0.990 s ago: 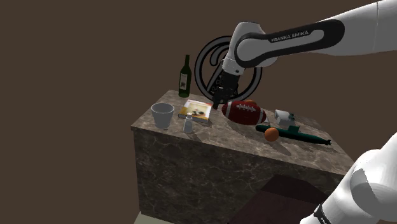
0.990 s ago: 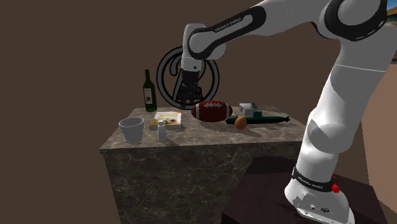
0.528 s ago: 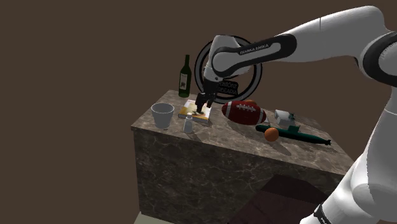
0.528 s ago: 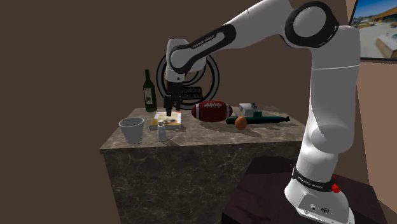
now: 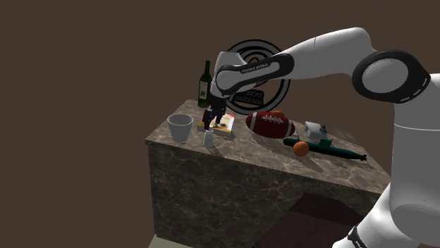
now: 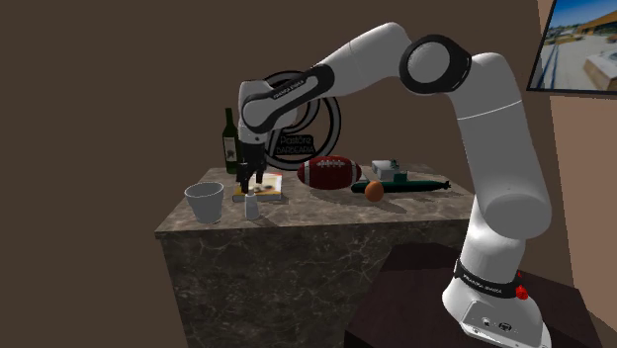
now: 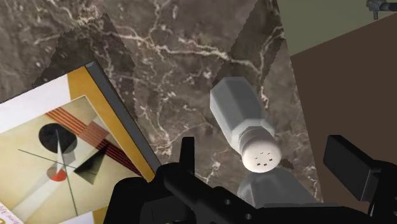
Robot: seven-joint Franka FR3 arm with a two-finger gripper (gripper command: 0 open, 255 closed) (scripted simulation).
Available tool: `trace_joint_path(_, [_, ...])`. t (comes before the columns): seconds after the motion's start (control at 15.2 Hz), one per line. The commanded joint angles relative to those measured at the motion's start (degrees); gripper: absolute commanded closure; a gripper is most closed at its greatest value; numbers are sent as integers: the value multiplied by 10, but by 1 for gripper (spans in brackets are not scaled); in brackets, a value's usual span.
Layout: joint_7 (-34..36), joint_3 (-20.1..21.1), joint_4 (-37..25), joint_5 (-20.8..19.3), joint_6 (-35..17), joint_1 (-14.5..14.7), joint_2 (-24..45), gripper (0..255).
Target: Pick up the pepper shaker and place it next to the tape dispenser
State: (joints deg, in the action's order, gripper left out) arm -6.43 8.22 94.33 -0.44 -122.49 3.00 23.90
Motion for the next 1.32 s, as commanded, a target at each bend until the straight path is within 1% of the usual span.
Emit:
trace_joint_path(0.0, [2,0,-2,-2,-10,2,12,0])
trace_joint_path(0.33, [3,-1,7,-5,-37,4,30,0])
trace_joint_path(0.79, [3,-1,7,-5,-37,4,30,0])
trace_joint_path(0.86, [3,-1,7,-5,-37,4,30,255])
trace_joint_path(1.25, [3,-1,7,-5,-37,4,30,255])
